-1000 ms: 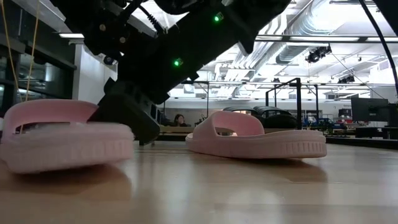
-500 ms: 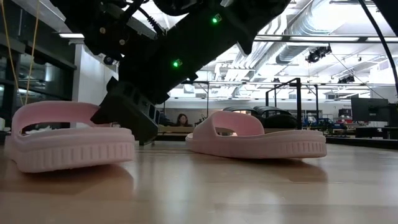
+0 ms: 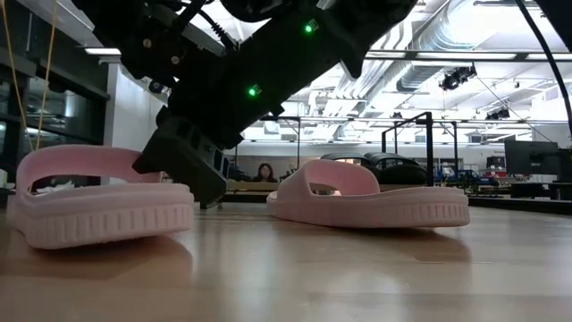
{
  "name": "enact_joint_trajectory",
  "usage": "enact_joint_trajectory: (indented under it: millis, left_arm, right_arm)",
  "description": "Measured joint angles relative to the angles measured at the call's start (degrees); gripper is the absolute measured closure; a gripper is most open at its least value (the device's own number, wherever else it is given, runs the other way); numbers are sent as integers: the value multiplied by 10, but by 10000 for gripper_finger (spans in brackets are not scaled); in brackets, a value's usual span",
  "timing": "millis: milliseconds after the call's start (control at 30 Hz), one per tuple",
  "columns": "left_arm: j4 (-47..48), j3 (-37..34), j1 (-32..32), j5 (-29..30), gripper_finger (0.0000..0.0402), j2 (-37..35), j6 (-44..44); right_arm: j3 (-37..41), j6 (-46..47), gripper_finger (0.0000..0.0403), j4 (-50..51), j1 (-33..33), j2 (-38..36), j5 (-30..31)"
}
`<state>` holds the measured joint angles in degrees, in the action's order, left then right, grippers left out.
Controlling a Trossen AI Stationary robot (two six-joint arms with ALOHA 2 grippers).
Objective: Pick and place slides into the shelf
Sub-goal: Put the left pink slide on the shelf
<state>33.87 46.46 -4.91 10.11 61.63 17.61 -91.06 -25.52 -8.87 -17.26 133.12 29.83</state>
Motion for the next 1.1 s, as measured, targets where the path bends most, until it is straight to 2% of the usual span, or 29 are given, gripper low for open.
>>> enact_joint_trajectory:
  millis: [467,733,867,1100]
  left_arm:
    - [0,0,0,0,293,0,-9]
    - [0,0,0,1,293,0,-9]
    - [-3,0,0,16,293,0,-11]
    - [-12,0,0,49,293,0,-67]
  right_arm:
    - [0,0,402,34,-1,0,71]
    - [1,1,402,80,0,-29,111]
    - [1,19,402,118,-1,-52,136]
    - [1,42,403,165,-4,-86,164]
